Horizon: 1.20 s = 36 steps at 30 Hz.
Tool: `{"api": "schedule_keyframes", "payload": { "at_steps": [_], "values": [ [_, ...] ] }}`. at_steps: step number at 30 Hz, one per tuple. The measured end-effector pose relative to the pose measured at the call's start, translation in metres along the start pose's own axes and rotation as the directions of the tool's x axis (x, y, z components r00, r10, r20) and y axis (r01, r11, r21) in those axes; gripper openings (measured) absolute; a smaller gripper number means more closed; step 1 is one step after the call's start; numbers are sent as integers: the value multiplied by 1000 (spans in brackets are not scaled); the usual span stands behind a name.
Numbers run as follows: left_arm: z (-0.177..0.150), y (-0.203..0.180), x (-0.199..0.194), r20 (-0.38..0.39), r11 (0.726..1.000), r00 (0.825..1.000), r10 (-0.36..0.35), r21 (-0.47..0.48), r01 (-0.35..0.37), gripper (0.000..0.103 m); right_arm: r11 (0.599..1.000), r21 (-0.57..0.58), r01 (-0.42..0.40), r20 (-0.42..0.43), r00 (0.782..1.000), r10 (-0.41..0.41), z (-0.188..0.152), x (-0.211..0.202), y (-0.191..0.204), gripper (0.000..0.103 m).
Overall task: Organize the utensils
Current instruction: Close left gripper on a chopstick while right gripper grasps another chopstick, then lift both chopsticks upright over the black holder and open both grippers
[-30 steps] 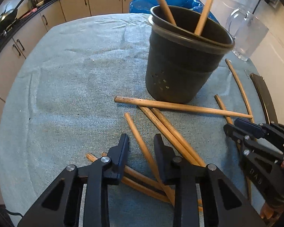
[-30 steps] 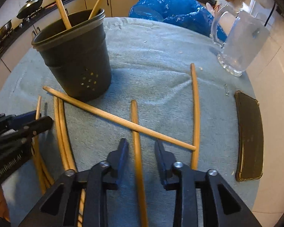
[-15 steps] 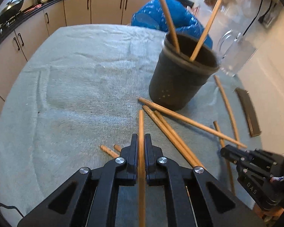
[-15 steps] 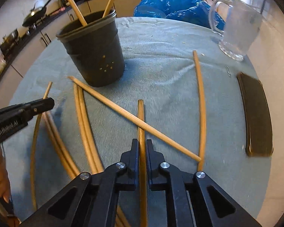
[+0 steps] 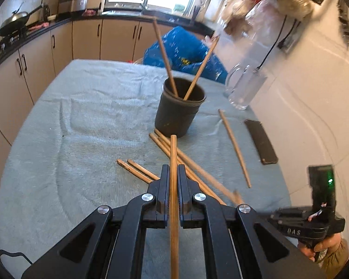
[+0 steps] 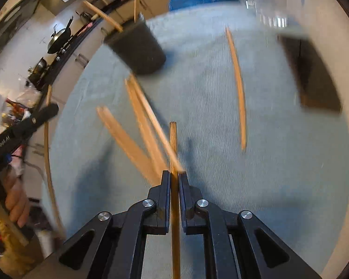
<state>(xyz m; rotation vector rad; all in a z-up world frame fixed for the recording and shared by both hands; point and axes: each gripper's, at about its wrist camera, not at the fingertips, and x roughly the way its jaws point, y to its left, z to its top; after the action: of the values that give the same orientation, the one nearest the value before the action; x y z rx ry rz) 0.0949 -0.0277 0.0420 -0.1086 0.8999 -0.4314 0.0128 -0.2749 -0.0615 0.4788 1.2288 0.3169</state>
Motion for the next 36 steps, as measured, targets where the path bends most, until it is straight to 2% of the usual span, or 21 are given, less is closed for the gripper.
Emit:
{"api": "schedule_keyframes", "payload": {
  "at_steps": [1,3,7,9,12,16,21,26,27,29,33,35,36],
  "values": [
    [-1,-1,-6,14,1000,1000,-2,5,2,5,998,24,-59,-35,998,60,-8,1,-3,7],
    [-2,-4,-15,37,1000,999,-2,13,1,5,993,50,-111,-67,991,114,-20,6,-3,7],
    [-6,-6,-29,82,1000,997,5,20,-7,5,983,52,-174,-87,980,178,-37,12,6,7],
    [-7,-5,-35,97,1000,995,1,13,-2,5,983,26,-183,-38,982,184,-37,6,15,7],
    [-2,-2,-49,142,1000,990,-2,-5,3,5,987,-26,-158,100,982,159,-26,-15,33,7],
    [14,0,-72,233,1000,972,-10,-25,17,5,992,-98,-76,295,950,102,-11,-53,62,7],
    [51,-5,-90,336,999,942,1,-41,14,5,991,-122,-51,488,867,105,22,-89,91,7],
    [98,-17,-82,422,999,906,26,-28,-15,5,992,-128,-18,645,758,96,66,-108,113,7],
    [110,-18,-77,442,999,896,35,-32,-23,5,992,-124,-16,665,740,95,74,-110,116,7],
    [126,-17,-67,458,999,888,43,-47,-24,5,994,-113,-4,707,702,83,89,-115,118,7],
    [166,-5,-40,491,993,870,42,-114,16,5,995,-95,32,781,622,54,127,-114,128,7],
    [183,1,-29,504,990,863,38,-139,37,5,994,-85,69,818,575,30,146,-111,133,7],
    [192,4,-22,514,987,857,37,-154,50,5,994,-80,79,829,559,23,153,-110,133,7]
  ]
}}
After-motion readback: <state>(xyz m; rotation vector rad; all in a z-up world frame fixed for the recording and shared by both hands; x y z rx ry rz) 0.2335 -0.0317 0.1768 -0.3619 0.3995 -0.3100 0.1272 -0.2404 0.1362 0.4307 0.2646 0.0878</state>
